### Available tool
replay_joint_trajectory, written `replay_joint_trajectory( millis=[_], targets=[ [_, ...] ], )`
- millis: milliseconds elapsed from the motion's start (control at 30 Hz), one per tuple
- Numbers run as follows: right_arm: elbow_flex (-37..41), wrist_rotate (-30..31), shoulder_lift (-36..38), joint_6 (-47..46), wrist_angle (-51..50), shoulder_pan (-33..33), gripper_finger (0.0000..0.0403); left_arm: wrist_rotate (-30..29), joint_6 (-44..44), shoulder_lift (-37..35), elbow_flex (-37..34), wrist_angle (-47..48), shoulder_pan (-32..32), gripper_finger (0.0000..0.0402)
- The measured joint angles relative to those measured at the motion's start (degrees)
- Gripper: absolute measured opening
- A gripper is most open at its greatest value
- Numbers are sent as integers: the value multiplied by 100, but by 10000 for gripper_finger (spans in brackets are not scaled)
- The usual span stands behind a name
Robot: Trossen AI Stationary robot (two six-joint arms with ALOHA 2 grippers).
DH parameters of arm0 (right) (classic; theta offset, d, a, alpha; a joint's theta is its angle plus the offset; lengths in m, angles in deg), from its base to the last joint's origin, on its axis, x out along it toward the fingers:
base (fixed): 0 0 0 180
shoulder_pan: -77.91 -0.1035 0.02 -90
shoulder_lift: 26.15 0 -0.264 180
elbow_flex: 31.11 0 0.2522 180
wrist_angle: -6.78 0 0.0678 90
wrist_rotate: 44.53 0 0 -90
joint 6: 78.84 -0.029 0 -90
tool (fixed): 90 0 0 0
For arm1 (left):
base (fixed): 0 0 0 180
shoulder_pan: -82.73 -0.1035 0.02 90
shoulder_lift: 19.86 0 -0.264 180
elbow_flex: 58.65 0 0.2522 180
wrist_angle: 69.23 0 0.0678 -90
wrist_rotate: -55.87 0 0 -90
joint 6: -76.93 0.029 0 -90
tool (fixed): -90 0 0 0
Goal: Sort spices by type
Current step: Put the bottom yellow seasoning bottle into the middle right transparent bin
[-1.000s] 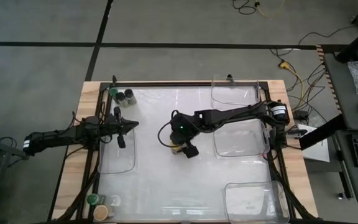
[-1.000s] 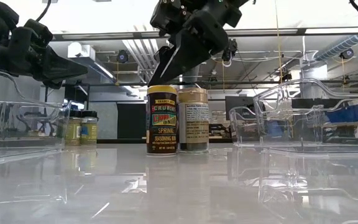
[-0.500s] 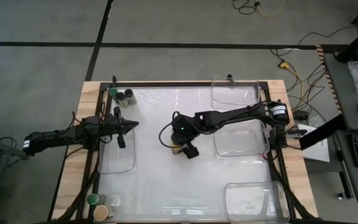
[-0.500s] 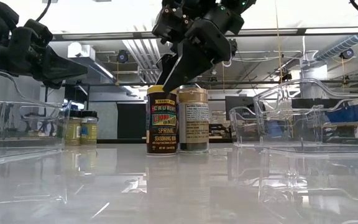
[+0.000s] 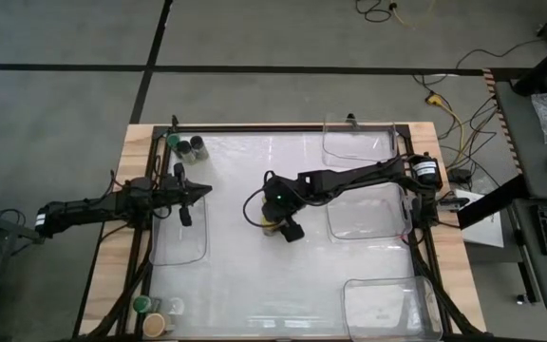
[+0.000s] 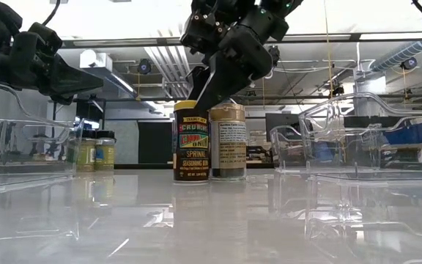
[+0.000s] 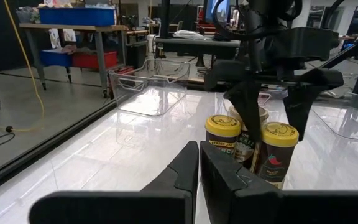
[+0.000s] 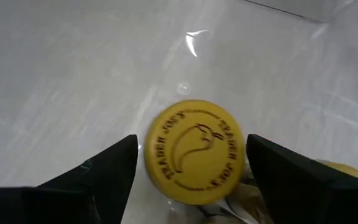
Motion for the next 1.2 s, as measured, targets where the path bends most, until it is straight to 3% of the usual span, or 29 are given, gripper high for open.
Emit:
replay_joint_trajectory(
  millis=[433, 833, 967, 1200],
  targets=[
    [0, 116, 0, -298, 0, -9, 235, 0, 0, -1, 0, 0, 2, 1],
    [-147, -208, 44, -551, -36, -52, 232, 0, 0, -2, 0, 0, 2, 1],
    [-348, -692, 235, -611, -14, -147, 228, 0, 0, 0, 0, 1, 1, 1],
    [-457, -695, 992, -792, -584, -454, 232, 0, 0, 0, 0, 2, 0, 1]
  ],
)
